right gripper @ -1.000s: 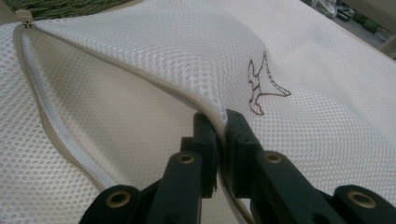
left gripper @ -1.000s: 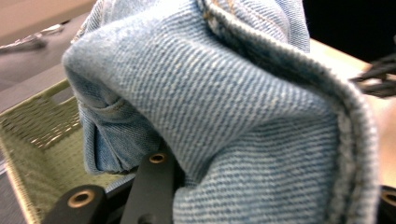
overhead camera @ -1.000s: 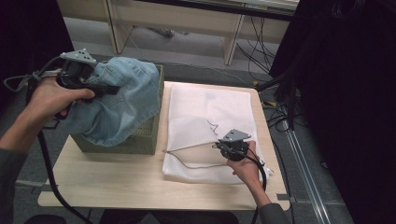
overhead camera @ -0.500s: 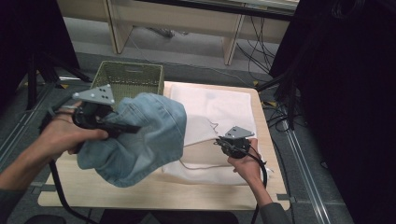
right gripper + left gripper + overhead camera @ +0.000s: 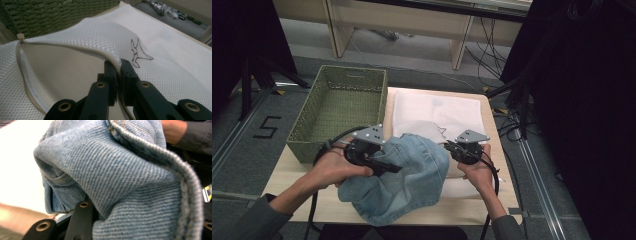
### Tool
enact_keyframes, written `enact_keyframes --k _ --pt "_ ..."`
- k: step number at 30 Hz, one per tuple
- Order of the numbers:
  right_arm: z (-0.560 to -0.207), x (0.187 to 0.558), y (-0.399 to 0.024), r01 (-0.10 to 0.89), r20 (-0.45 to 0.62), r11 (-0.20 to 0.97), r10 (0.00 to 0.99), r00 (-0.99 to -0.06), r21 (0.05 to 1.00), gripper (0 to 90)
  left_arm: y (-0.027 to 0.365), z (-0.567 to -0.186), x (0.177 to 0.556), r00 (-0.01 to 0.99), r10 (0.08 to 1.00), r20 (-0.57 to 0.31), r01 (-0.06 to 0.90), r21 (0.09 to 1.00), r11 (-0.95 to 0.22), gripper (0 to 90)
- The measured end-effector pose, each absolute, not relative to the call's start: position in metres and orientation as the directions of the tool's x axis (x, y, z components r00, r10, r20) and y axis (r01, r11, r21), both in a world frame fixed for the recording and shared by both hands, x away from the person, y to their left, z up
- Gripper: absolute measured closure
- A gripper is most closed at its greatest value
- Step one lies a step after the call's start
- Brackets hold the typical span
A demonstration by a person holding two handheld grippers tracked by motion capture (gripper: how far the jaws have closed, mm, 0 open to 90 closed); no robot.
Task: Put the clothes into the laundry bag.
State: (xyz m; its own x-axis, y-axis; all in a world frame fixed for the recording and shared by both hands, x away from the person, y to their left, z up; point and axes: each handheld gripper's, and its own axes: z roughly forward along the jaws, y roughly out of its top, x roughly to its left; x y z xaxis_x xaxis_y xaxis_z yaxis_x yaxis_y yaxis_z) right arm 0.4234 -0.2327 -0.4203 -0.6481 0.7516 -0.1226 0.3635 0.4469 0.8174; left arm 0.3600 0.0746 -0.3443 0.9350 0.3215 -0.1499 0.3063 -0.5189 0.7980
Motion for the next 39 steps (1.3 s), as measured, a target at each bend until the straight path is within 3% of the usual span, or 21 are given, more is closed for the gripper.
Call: enact_keyframes --k 3,4,12,17,26,33,34,36,39 --pt "-0.419 0.424 -0.234 0.355 -0.123 0.444 0.749 -0.651 0.823 85.7 0.064 -0.355 0.362 0.935 0.319 -0.156 0.311 0.794 -0.523 68.0" --pt "-0.418 0.423 -0.234 0.359 -0.117 0.441 0.749 -0.652 0.822 85.8 0.054 -0.365 0.363 0.937 0.33 -0.112 0.288 0.782 -0.552 67.9" --pt "-0.41 0.421 -0.232 0.32 -0.128 0.426 0.746 -0.654 0.846 86.0 0.014 -0.4 0.377 0.942 0.334 -0.044 0.269 0.695 -0.666 67.5" --pt "-0.412 0.422 -0.232 0.309 -0.144 0.443 0.736 -0.662 0.842 86.0 -0.003 -0.41 0.383 0.942 0.333 -0.047 0.273 0.686 -0.674 66.6" --pt "-0.414 0.418 -0.221 0.301 -0.151 0.469 0.709 -0.689 0.83 85.9 -0.016 -0.458 0.412 0.904 0.419 -0.087 0.375 0.634 -0.677 62.4" --pt "-0.414 0.417 -0.219 0.297 -0.161 0.491 0.693 -0.703 0.819 85.8 -0.015 -0.456 0.411 0.897 0.427 -0.113 0.39 0.658 -0.645 43.7" --pt "-0.415 0.417 -0.22 0.303 -0.156 0.485 0.7 -0.697 0.821 85.8 -0.012 -0.45 0.409 0.882 0.447 -0.149 0.421 0.677 -0.604 33.8" --pt "-0.415 0.417 -0.221 0.3 -0.158 0.488 0.696 -0.7 0.82 85.7 -0.007 -0.44 0.408 0.872 0.461 -0.165 0.438 0.686 -0.582 27.2" --pt "-0.417 0.417 -0.221 0.312 -0.156 0.488 0.704 -0.693 0.815 85.6 0.003 -0.424 0.407 0.877 0.454 -0.159 0.422 0.706 -0.569 23.0"
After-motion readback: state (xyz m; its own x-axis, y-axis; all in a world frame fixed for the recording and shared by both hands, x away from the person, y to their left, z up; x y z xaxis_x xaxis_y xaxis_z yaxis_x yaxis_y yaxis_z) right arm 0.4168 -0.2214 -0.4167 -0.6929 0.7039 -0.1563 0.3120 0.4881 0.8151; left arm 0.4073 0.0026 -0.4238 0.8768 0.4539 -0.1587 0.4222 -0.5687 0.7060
